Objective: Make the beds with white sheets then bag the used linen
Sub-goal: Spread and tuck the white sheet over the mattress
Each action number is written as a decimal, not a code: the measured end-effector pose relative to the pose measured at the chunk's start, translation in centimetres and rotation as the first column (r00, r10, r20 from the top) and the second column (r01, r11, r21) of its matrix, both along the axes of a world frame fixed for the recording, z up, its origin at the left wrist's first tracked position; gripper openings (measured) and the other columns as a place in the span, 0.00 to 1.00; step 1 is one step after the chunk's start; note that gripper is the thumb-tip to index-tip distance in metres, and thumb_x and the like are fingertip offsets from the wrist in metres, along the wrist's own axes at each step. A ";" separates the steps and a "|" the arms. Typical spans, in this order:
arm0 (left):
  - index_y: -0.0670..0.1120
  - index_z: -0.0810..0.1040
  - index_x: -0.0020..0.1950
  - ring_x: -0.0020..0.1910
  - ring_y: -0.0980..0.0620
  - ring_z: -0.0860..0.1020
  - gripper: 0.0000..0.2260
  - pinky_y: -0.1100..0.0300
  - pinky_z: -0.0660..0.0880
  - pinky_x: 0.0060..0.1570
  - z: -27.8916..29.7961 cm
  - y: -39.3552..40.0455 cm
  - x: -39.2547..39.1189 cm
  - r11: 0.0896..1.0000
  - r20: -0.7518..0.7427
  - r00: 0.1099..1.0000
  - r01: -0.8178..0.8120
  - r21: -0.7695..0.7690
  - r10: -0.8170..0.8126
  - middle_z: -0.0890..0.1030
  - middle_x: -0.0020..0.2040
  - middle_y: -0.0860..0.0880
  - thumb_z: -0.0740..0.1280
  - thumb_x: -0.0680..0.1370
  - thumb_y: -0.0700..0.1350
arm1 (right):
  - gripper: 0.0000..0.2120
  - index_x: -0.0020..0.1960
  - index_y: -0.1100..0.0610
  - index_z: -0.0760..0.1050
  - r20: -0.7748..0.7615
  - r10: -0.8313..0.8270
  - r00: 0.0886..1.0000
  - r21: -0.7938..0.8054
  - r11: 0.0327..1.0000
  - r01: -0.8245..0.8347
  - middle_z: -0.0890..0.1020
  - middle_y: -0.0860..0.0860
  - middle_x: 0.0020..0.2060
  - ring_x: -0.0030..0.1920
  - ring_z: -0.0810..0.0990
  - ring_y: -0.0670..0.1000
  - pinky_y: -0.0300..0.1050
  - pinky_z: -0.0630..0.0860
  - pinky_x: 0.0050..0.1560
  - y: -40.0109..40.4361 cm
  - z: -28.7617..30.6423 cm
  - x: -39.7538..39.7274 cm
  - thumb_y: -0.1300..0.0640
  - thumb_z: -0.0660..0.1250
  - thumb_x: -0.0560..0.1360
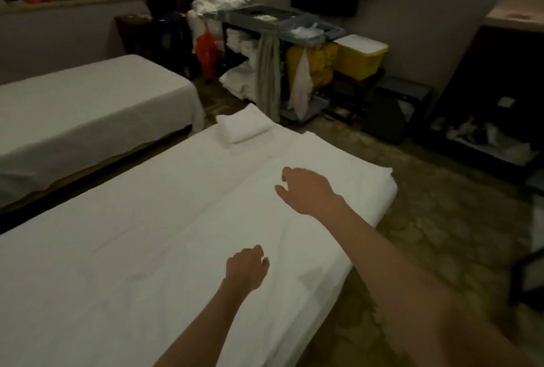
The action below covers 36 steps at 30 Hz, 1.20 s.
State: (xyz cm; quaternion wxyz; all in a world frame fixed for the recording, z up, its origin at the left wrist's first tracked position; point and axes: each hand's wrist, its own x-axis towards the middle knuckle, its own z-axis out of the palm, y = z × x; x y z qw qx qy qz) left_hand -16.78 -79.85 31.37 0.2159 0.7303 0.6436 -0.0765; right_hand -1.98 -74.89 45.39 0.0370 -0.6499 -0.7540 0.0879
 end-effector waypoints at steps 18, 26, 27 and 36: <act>0.48 0.72 0.66 0.57 0.45 0.78 0.20 0.53 0.73 0.55 10.0 20.4 27.9 0.956 0.118 0.993 -0.039 0.289 0.005 0.79 0.60 0.45 0.52 0.83 0.57 | 0.17 0.63 0.59 0.68 0.176 -0.044 0.983 -0.305 0.947 0.097 0.76 0.54 0.58 0.58 0.76 0.55 0.49 0.70 0.56 8.0 -9.8 29.8 0.48 0.51 0.82; 0.48 0.74 0.65 0.56 0.46 0.78 0.20 0.54 0.72 0.55 7.3 27.8 34.7 0.943 0.014 0.997 -0.077 0.325 0.076 0.80 0.59 0.48 0.50 0.84 0.56 | 0.18 0.64 0.57 0.68 0.125 0.066 0.990 -0.265 0.964 -0.030 0.77 0.52 0.59 0.59 0.77 0.53 0.47 0.71 0.59 19.3 -11.1 34.7 0.47 0.51 0.82; 0.48 0.73 0.65 0.56 0.46 0.78 0.19 0.54 0.72 0.55 6.0 28.9 34.9 0.947 0.003 0.997 -0.078 0.311 0.081 0.80 0.59 0.47 0.50 0.84 0.55 | 0.18 0.65 0.57 0.67 0.121 0.080 0.989 -0.242 0.969 -0.049 0.76 0.52 0.60 0.60 0.76 0.53 0.47 0.70 0.59 21.0 -11.3 35.0 0.47 0.51 0.83; 0.46 0.72 0.66 0.60 0.43 0.77 0.21 0.53 0.70 0.58 -2.0 36.8 36.0 0.969 -0.064 0.970 -0.239 -0.062 0.235 0.78 0.61 0.45 0.48 0.84 0.56 | 0.18 0.65 0.58 0.68 -0.043 0.148 0.988 -0.018 0.989 -0.149 0.76 0.55 0.60 0.57 0.75 0.55 0.49 0.72 0.57 38.4 -4.4 37.3 0.48 0.53 0.82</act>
